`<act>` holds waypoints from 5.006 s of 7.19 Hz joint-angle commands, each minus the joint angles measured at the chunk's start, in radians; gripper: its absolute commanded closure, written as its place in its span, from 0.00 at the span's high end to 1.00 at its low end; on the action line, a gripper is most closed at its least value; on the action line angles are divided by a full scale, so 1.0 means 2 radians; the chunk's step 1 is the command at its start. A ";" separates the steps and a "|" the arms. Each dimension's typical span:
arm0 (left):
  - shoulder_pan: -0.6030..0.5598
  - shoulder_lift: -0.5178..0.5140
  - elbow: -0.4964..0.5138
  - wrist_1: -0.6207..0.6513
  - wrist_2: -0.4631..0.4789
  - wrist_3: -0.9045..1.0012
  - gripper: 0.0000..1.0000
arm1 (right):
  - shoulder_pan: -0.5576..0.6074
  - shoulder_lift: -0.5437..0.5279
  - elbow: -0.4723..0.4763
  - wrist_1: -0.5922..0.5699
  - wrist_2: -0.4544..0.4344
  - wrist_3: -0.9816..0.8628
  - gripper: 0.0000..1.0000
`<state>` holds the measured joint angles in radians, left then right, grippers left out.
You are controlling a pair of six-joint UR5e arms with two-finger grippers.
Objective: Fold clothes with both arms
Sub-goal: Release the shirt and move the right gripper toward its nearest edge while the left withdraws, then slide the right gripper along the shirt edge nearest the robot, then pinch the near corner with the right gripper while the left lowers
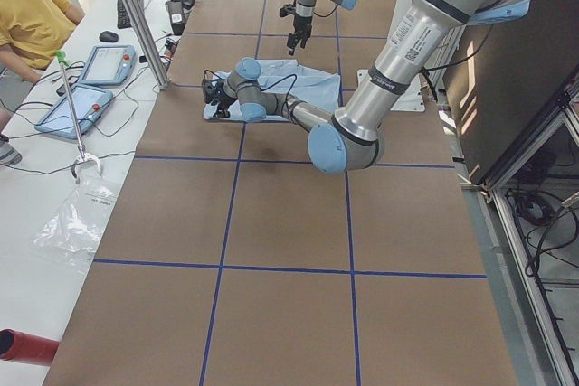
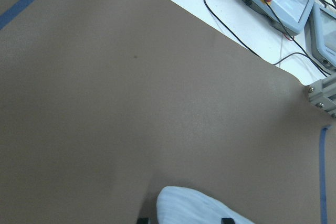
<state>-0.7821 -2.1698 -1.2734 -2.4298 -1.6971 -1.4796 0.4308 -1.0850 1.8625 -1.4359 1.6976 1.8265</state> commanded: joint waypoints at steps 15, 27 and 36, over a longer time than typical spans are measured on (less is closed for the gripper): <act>-0.030 0.114 -0.122 0.003 -0.062 0.092 0.58 | -0.080 0.030 -0.043 -0.163 -0.112 -0.431 1.00; -0.040 0.121 -0.135 0.009 -0.087 0.084 0.58 | -0.138 -0.016 0.037 -0.031 -0.104 0.204 1.00; -0.039 0.122 -0.134 0.008 -0.086 0.084 0.58 | -0.151 -0.024 0.012 -0.021 -0.098 0.288 0.92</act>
<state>-0.8606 -1.9267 -1.5417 -2.4129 -1.8685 -1.3115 0.1326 -1.1319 1.8891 -1.4772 1.5010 2.4038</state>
